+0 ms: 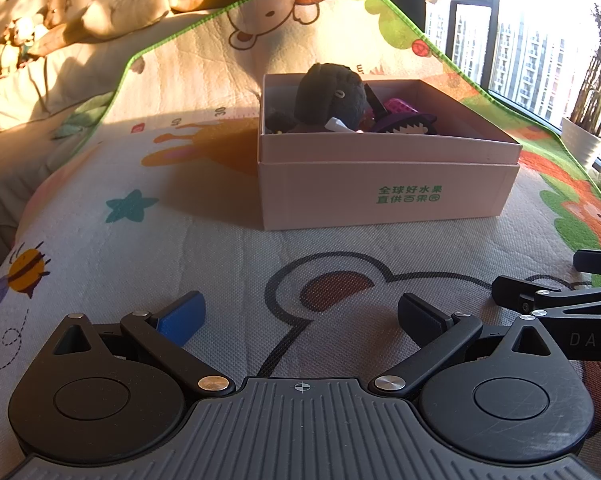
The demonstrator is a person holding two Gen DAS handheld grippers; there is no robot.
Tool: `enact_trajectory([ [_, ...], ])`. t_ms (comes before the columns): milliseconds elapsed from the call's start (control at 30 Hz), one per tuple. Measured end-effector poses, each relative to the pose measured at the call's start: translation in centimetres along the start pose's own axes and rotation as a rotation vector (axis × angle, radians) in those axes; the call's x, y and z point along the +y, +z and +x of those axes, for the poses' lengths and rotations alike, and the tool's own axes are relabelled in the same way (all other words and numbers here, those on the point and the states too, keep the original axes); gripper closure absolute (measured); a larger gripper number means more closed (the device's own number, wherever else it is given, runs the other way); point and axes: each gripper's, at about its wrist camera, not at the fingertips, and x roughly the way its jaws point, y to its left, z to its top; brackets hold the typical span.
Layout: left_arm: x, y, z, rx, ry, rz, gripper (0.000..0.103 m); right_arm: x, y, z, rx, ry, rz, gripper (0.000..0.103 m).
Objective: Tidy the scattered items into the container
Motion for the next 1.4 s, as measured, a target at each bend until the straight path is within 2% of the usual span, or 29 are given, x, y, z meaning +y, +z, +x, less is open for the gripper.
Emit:
enact_trajectory([
  [1400, -0.07, 0.19, -0.01, 0.013, 0.004, 0.01, 0.0, 0.0, -0.01, -0.01, 0.0, 0.0, 0.0, 0.0],
])
